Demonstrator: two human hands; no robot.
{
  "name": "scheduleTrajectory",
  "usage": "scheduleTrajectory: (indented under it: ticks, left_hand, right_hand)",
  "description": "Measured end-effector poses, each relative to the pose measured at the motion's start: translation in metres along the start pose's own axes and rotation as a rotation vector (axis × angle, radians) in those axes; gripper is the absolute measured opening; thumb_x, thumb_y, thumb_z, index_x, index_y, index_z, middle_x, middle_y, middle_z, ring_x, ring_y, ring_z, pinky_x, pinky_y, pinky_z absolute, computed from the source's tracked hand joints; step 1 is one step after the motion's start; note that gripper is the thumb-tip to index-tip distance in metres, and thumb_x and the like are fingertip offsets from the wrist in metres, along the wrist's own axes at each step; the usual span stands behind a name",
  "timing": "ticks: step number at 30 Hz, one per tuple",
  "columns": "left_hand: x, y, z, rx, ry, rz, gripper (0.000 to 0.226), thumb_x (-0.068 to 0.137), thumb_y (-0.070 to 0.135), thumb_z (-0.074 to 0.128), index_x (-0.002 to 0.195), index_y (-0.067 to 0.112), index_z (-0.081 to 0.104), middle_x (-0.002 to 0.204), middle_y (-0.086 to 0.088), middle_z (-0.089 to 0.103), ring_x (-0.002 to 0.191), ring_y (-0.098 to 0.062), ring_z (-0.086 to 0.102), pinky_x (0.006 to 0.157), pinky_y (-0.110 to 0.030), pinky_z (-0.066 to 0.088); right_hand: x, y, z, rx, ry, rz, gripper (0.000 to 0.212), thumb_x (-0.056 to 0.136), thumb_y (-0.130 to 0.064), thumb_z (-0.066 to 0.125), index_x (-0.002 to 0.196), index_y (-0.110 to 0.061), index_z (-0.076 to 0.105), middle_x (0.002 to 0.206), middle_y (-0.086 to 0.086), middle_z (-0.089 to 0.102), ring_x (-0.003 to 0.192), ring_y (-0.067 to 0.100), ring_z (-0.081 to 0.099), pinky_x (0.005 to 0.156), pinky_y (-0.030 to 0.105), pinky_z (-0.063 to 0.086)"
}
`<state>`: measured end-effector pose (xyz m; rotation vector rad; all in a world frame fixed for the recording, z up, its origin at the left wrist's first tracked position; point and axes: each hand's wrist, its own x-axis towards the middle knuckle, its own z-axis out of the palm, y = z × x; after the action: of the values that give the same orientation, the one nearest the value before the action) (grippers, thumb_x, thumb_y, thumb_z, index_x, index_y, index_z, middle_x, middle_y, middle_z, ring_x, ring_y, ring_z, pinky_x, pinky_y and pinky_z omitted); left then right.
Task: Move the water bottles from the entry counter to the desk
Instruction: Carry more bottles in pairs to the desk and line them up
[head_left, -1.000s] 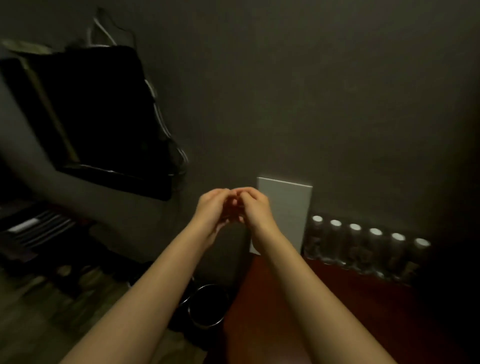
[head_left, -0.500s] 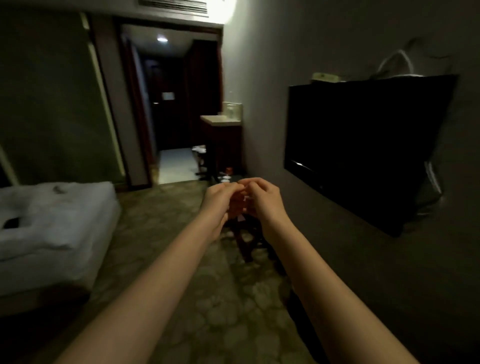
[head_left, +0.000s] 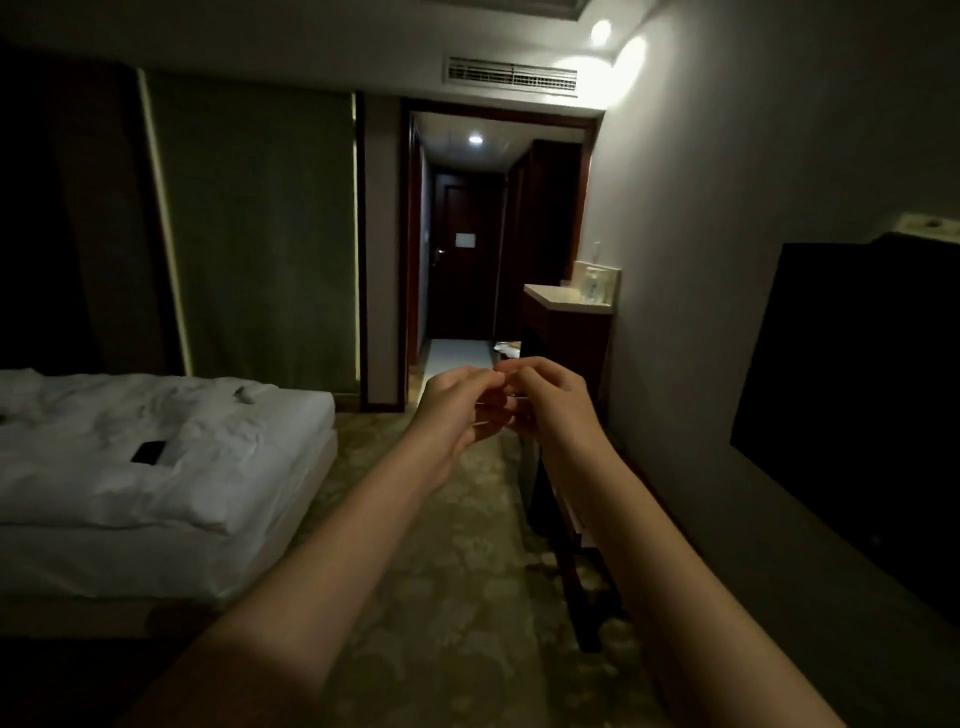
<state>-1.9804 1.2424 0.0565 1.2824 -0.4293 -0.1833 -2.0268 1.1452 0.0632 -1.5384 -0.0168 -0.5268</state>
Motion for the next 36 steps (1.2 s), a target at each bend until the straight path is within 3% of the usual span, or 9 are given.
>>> scheduleTrajectory:
  ticks: [3,7,11,14,23,29,31,36]
  left_hand:
    - [0.048,-0.007,-0.021,0.007,0.017,-0.005,0.012,0.090,0.014,0.052,0.089,0.015,0.064,0.078,-0.005,0.069,0.080,-0.020,0.067,0.080,-0.035,0.053]
    - [0.109,-0.026,-0.055,0.003,0.023,-0.022,0.012,0.090,0.015,0.053,0.086,0.017,0.064,0.076,-0.004,0.070,0.078,-0.019,0.067,0.080,-0.035,0.052]
    - [0.174,-0.046,-0.099,0.046,0.018,-0.036,0.012,0.091,0.017,0.053,0.087,0.015,0.064,0.088,-0.010,0.069,0.087,-0.025,0.065,0.083,-0.038,0.051]
    - [0.224,-0.052,-0.131,0.064,0.011,-0.055,0.010,0.090,0.016,0.054,0.091,0.013,0.064,0.096,-0.014,0.069,0.095,-0.028,0.066,0.082,-0.036,0.052]
    - [0.380,-0.072,-0.179,0.123,-0.089,-0.074,0.008,0.089,0.014,0.056,0.086,0.015,0.064,0.088,-0.008,0.069,0.086,-0.024,0.066,0.070,-0.030,0.051]
    - [0.505,-0.103,-0.159,0.104,-0.126,-0.055,0.008,0.087,0.015,0.058,0.089,0.011,0.064,0.088,-0.011,0.067,0.080,-0.023,0.065,0.069,-0.029,0.051]
    - [0.547,-0.112,-0.149,0.062,-0.135,-0.047,0.008,0.087,0.015,0.057,0.086,0.012,0.064,0.079,-0.006,0.068,0.072,-0.019,0.065,0.065,-0.027,0.051]
    - [0.658,-0.127,-0.129,0.004,-0.166,-0.040,0.011,0.084,0.015,0.059,0.076,0.017,0.067,0.062,0.003,0.069,0.060,-0.012,0.066,0.058,-0.023,0.053]
  right_hand:
    - [0.045,0.016,0.017,-0.006,-0.021,0.000,0.021,0.093,-0.011,0.045,0.099,-0.007,0.064,0.084,0.003,0.066,0.076,0.013,0.064,0.059,0.017,0.054]
    - [0.101,0.049,0.040,-0.056,-0.052,0.004,0.020,0.094,-0.014,0.044,0.102,-0.009,0.063,0.094,0.006,0.065,0.088,0.018,0.064,0.070,0.023,0.054]
    - [0.163,0.086,0.066,-0.158,-0.108,-0.022,0.018,0.093,-0.016,0.047,0.101,-0.010,0.062,0.091,0.001,0.065,0.084,0.012,0.064,0.058,0.011,0.050]
    - [0.209,0.108,0.088,-0.145,-0.088,0.006,0.017,0.092,-0.014,0.048,0.098,-0.009,0.063,0.088,0.001,0.065,0.081,0.011,0.064,0.056,0.009,0.048]
    - [0.354,0.167,0.118,-0.156,0.086,-0.025,0.015,0.090,-0.009,0.050,0.087,-0.007,0.065,0.081,0.004,0.065,0.075,0.013,0.064,0.061,0.016,0.053]
    - [0.469,0.202,0.082,-0.182,0.103,-0.047,0.013,0.088,-0.009,0.054,0.085,-0.009,0.066,0.078,0.003,0.064,0.077,0.017,0.065,0.071,0.027,0.056]
    - [0.511,0.208,0.066,-0.167,0.112,-0.064,0.012,0.088,-0.010,0.055,0.085,-0.007,0.066,0.074,0.005,0.064,0.078,0.021,0.066,0.078,0.037,0.058]
    - [0.613,0.224,0.035,-0.177,0.117,-0.064,0.016,0.089,-0.010,0.054,0.093,-0.001,0.066,0.078,0.008,0.064,0.083,0.025,0.066,0.083,0.041,0.057]
